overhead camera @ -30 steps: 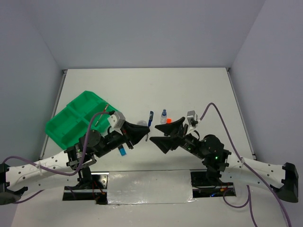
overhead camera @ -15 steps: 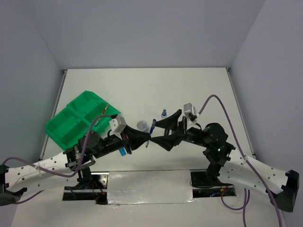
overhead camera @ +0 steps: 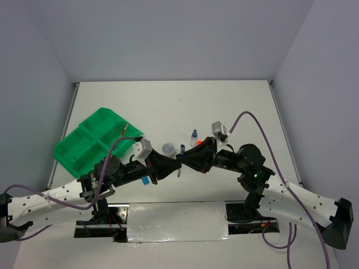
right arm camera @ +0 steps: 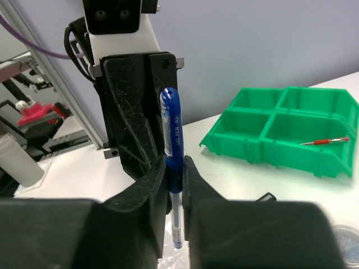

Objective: Sort the stationery into containers
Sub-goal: Close the pen cap on the pen.

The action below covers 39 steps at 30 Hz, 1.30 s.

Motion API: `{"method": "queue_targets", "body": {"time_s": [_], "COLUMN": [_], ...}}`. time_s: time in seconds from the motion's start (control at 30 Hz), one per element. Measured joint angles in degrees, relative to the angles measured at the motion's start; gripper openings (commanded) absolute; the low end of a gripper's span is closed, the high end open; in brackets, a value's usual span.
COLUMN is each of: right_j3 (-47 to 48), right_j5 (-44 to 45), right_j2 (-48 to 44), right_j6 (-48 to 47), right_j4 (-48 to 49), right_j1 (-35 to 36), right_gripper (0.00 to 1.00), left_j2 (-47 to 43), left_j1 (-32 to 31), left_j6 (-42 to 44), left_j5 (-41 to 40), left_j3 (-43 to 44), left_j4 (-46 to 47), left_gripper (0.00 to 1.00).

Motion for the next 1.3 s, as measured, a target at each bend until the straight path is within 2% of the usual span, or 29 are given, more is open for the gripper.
{"method": "queue_targets", "body": {"time_s": [0.1,0.17,0.27,0.3,0.4,0.47,0.5,0.53,0.63,0.67,0.7,0.73,0.8,0.83,0.87,0.9,0.93,0.97,1.1,1.3], "right_j3": [0.0,0.0,0.0,-0.1,-0.3,-0.3,-0.3,-0.3,-0.3,-0.3,-0.3,-0.4,-0.5,-0.5,-0.6,-1.0,-1.6,-2.4,-4.9,-3.8], "right_j5": [0.5,0.7,1.0,1.1,1.2,1.2,1.2,1.2,1.1,1.1,1.2,1.6,1.5,1.4,1.4,1.3,1.1,0.7,0.0,-1.5], "right_j2": [0.0,0.0,0.0,0.0,0.0,0.0,0.1,0.2,0.8,0.9,0.9,0.9,1.1,1.1,1.2,1.3,1.4,1.4,1.3,-0.2], "right_j6": [0.2,0.3,0.7,0.9,1.9,2.6,2.9,3.3,4.1,4.3,4.2,4.4,4.7,5.0,5.1,5.3,5.9,6.5,6.2,4.1], "right_j4": [0.2,0.2,0.3,0.4,1.4,2.4,3.0,3.4,5.1,5.3,5.3,5.2,5.5,5.8,6.2,7.1,8.3,9.2,10.0,8.0], "right_j1": [0.0,0.0,0.0,0.0,0.0,0.0,0.0,0.0,0.0,0.0,0.0,-0.1,-0.1,-0.1,-0.1,-0.1,-0.1,0.0,0.0,-0.1], "right_gripper": [0.0,0.0,0.0,0.0,0.0,0.0,0.0,0.0,0.0,0.0,0.0,0.0,0.0,0.03,0.14,0.37,0.85,0.99,1.0,1.0], "left_j2": [0.0,0.0,0.0,0.0,0.2,0.9,1.4,1.8,3.1,3.3,3.5,3.5,3.3,3.1,3.0,2.8,2.5,2.2,0.2,-0.2], "left_j1": [0.0,0.0,0.0,0.0,0.0,0.0,0.0,0.0,0.0,0.0,0.0,0.0,-0.1,-0.1,-0.1,-0.1,-0.1,-0.1,0.0,0.0], "left_j6": [0.0,0.0,0.0,0.0,0.1,0.1,0.1,0.0,-0.1,-0.1,-0.3,0.4,0.1,0.2,0.2,0.2,0.2,0.2,0.2,0.2], "left_j5": [0.3,0.3,0.5,0.6,1.0,1.4,1.5,1.7,2.1,2.2,2.2,2.6,2.6,2.6,2.6,2.7,2.8,2.8,2.9,4.9], "left_j3": [0.0,0.0,0.0,0.0,0.0,0.0,0.0,0.0,0.0,0.0,0.0,0.0,0.0,0.0,0.0,0.0,-0.1,-0.4,-0.5,-0.5], "left_j4": [0.4,0.4,0.5,0.5,0.8,1.3,1.6,1.7,2.1,2.1,2.0,2.1,1.9,2.0,1.9,1.7,1.6,1.6,1.6,1.6], "left_gripper": [0.0,0.0,0.2,0.33,0.52,0.61,0.62,0.61,0.42,0.22,0.14,0.06,0.0,0.0,0.0,0.0,0.0,0.0,0.0,0.0]}}
